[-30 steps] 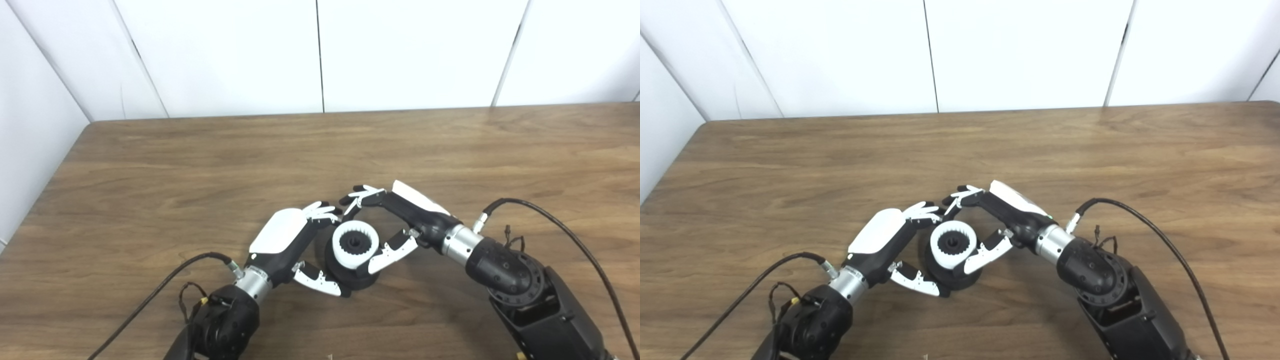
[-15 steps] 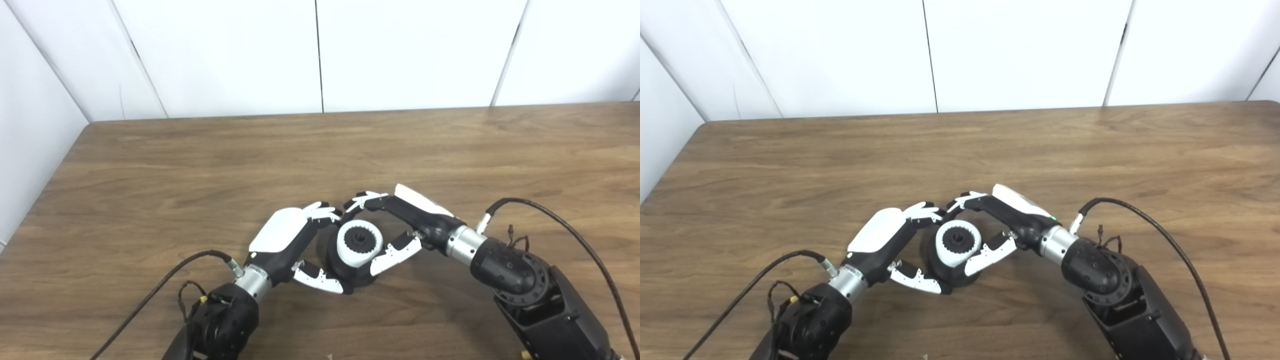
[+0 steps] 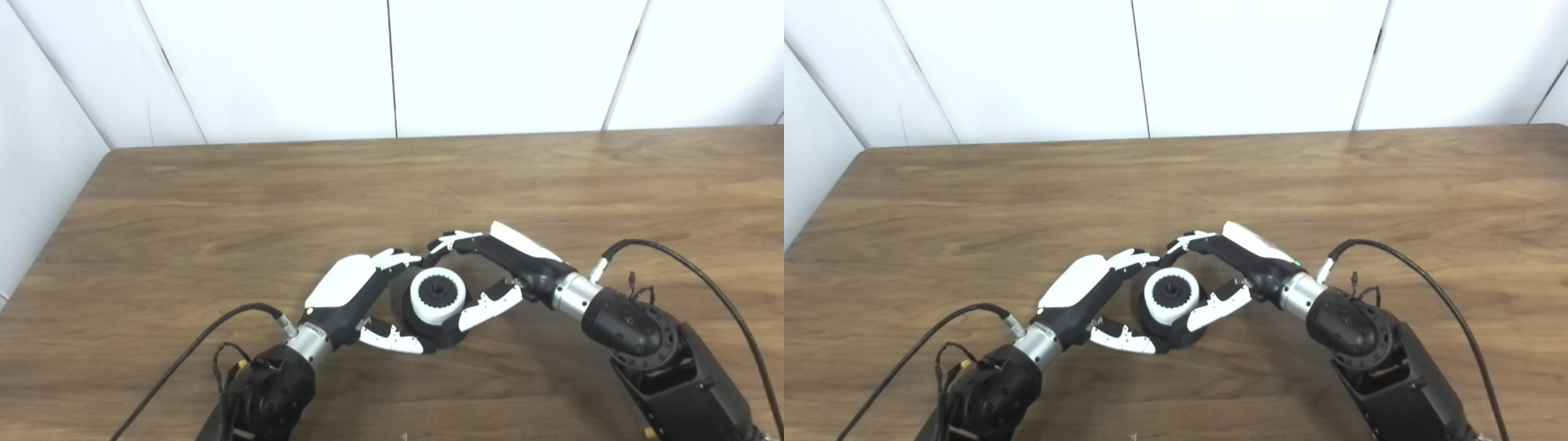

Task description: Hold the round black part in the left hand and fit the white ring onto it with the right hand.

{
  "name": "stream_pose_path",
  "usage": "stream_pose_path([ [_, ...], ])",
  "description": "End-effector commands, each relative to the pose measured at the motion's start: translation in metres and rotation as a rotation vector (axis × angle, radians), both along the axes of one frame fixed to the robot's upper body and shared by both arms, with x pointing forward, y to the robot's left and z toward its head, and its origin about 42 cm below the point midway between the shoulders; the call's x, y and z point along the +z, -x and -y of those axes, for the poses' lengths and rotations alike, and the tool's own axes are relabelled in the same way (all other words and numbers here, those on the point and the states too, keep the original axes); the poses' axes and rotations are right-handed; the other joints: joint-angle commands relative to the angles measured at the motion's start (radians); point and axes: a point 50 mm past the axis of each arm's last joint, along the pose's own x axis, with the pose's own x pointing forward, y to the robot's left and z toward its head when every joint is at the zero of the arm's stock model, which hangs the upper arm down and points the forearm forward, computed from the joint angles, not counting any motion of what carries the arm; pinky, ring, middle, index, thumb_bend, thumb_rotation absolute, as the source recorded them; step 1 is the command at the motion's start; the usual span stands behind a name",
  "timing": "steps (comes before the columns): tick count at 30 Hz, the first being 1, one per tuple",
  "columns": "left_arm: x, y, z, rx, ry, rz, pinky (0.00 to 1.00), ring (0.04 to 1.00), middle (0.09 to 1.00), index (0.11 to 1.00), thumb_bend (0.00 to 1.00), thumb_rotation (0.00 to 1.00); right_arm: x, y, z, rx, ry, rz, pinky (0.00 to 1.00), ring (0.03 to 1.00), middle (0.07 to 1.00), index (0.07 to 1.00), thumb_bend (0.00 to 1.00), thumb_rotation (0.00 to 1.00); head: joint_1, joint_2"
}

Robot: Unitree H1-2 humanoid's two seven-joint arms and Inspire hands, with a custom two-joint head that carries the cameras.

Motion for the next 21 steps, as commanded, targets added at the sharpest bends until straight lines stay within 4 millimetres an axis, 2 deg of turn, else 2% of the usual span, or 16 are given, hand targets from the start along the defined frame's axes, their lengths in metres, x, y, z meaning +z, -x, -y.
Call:
stream_pose_path([
  [1, 0.004, -0.003, -0.003, -0.004, -0.006, -0.026, 0.89, 0.966, 0.908, 0.859, 1.0, 0.41, 0.025, -0.01, 0.0, 0.022, -0.023, 0.097, 0.88, 0.949, 0.876, 0.753, 1.0, 0.44, 0.001, 0.001],
  [11, 0.009, -0.002, -0.008, -0.008, -0.011, -0.084, 0.92, 0.993, 0.939, 0.91, 1.0, 0.39, 0.026, -0.016, 0.01, -0.012, -0.025, 0.096, 0.88, 0.95, 0.891, 0.778, 1.0, 0.45, 0.002, -0.003],
  [18, 0.013, -0.001, -0.018, 0.005, -0.033, -0.078, 0.9, 0.993, 0.945, 0.92, 1.0, 0.37, 0.028, -0.018, 0.02, -0.042, -0.021, 0.091, 0.9, 0.975, 0.922, 0.836, 1.0, 0.47, -0.002, -0.004],
  [21, 0.017, -0.001, -0.035, 0.022, -0.032, -0.085, 0.91, 0.997, 0.951, 0.927, 1.0, 0.36, 0.029, -0.02, 0.03, -0.074, -0.004, 0.104, 0.92, 0.982, 0.933, 0.863, 1.0, 0.49, -0.004, -0.004],
])
